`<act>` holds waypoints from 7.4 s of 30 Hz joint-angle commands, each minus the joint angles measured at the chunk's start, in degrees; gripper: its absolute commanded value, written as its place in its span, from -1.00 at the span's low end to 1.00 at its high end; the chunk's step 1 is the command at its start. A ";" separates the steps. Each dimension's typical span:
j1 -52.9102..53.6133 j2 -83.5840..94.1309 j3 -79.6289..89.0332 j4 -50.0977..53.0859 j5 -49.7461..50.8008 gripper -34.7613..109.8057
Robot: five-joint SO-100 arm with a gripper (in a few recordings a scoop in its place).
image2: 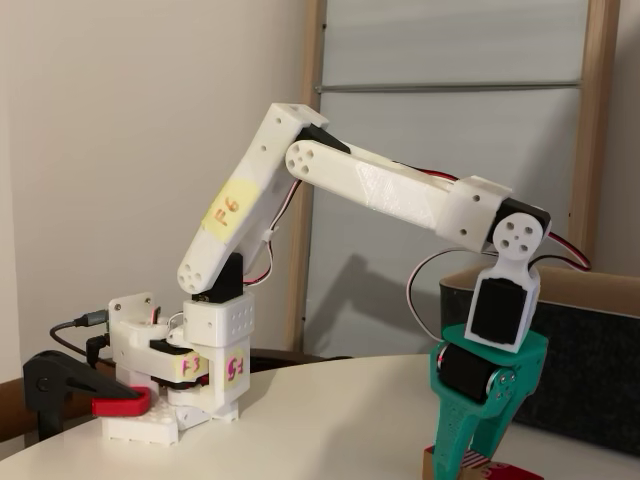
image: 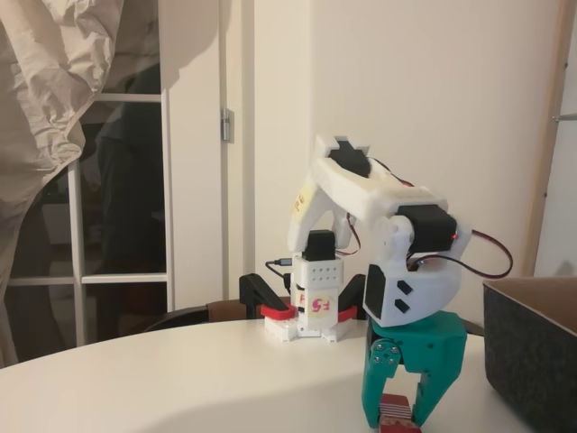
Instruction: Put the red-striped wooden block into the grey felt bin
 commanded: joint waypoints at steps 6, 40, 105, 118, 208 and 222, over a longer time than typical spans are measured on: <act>1.05 3.60 -0.44 0.35 2.46 -0.37; 3.43 37.00 -0.35 16.44 17.31 -0.43; -29.44 23.55 -20.74 -6.50 -11.69 -0.46; -26.72 9.32 -27.16 -9.23 -13.89 -0.48; 69.87 67.06 14.68 0.09 90.79 -0.25; 75.32 103.36 56.16 -9.84 96.86 -0.26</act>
